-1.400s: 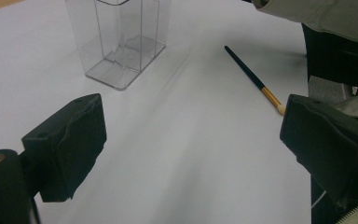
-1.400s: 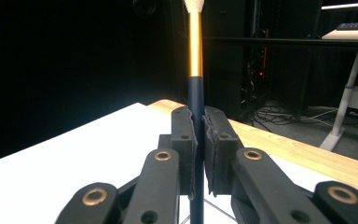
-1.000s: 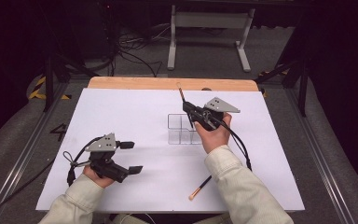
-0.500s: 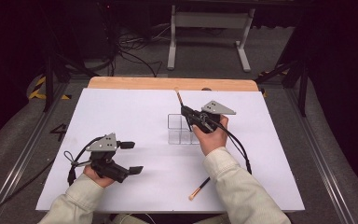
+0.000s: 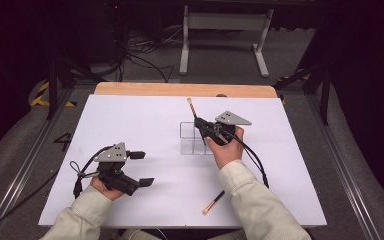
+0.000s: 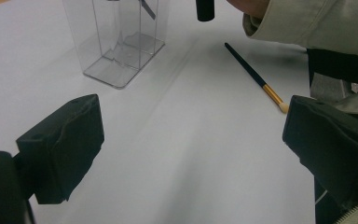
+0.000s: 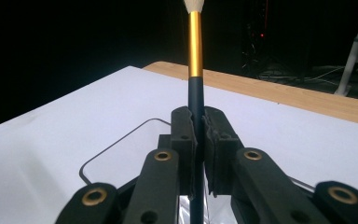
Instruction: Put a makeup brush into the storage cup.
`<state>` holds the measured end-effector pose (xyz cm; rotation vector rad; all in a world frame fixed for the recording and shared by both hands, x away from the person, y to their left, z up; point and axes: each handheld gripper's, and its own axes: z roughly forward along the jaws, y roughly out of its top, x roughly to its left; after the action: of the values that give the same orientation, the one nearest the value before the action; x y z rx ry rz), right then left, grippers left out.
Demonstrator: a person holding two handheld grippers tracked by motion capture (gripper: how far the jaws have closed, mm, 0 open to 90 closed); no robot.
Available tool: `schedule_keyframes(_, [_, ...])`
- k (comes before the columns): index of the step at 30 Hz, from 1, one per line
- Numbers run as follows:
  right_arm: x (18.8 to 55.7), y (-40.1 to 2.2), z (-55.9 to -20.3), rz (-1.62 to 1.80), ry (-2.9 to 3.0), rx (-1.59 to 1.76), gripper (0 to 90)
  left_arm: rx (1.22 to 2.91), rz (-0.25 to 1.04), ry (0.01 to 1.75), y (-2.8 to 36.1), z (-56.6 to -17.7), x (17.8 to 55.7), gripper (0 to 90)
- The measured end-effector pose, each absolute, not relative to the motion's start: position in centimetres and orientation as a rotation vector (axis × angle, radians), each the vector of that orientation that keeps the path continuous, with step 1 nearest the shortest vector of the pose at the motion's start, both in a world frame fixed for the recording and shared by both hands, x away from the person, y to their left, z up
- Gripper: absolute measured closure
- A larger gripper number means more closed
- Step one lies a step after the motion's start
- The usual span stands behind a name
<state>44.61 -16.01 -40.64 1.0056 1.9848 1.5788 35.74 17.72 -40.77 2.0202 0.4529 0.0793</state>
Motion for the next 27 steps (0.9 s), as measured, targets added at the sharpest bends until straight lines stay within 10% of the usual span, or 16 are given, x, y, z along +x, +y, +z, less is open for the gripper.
schedule_keyframes(12, [42.1,-17.7,-37.6,1.653,1.859,0.972,56.1,2.006,0.077,0.459,18.1,-40.8,35.9,5.0])
schedule_keyframes(27, [38.1,-21.6,-34.5,1.650,2.007,0.840,44.4,1.999,0.094,0.476,18.7,-40.7,35.6,4.9])
